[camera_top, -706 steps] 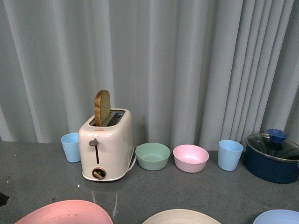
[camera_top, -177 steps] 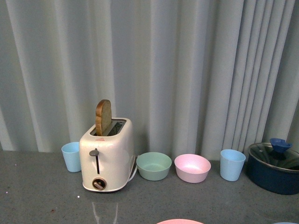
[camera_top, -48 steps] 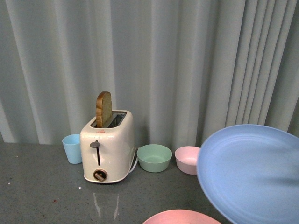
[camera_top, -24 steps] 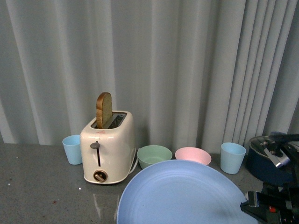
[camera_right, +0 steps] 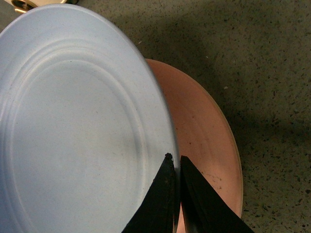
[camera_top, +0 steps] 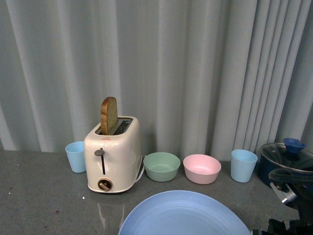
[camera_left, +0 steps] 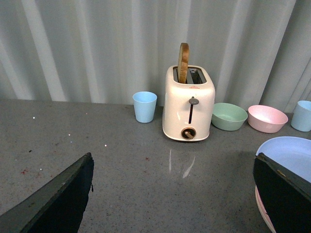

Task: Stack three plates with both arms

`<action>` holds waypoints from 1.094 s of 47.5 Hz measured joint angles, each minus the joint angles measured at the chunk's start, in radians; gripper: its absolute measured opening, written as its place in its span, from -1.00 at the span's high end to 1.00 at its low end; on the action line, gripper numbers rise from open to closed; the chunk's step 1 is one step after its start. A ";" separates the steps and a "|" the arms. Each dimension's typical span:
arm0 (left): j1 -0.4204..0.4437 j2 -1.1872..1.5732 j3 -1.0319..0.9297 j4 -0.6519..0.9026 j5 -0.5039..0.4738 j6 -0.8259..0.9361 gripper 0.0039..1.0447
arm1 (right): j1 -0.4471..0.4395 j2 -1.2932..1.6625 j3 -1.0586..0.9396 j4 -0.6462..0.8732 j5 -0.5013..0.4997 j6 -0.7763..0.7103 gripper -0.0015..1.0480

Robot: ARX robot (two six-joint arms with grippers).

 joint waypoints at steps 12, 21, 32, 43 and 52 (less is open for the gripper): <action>0.000 0.000 0.000 0.000 0.000 0.000 -0.87 | 0.009 0.043 -0.003 0.026 0.000 0.018 0.94; 0.000 0.000 0.000 0.000 0.000 0.000 -0.87 | 0.009 0.066 -0.015 0.032 0.005 0.018 0.94; 0.000 0.000 0.000 0.000 0.000 0.000 -0.87 | -0.007 0.072 -0.021 0.032 0.005 0.016 0.94; 0.000 0.000 0.000 0.000 0.000 0.000 -0.87 | -0.040 0.072 -0.024 0.023 0.010 0.004 0.94; 0.000 0.000 0.000 0.000 0.000 0.000 -0.87 | -0.061 0.054 -0.029 0.007 0.002 -0.001 0.44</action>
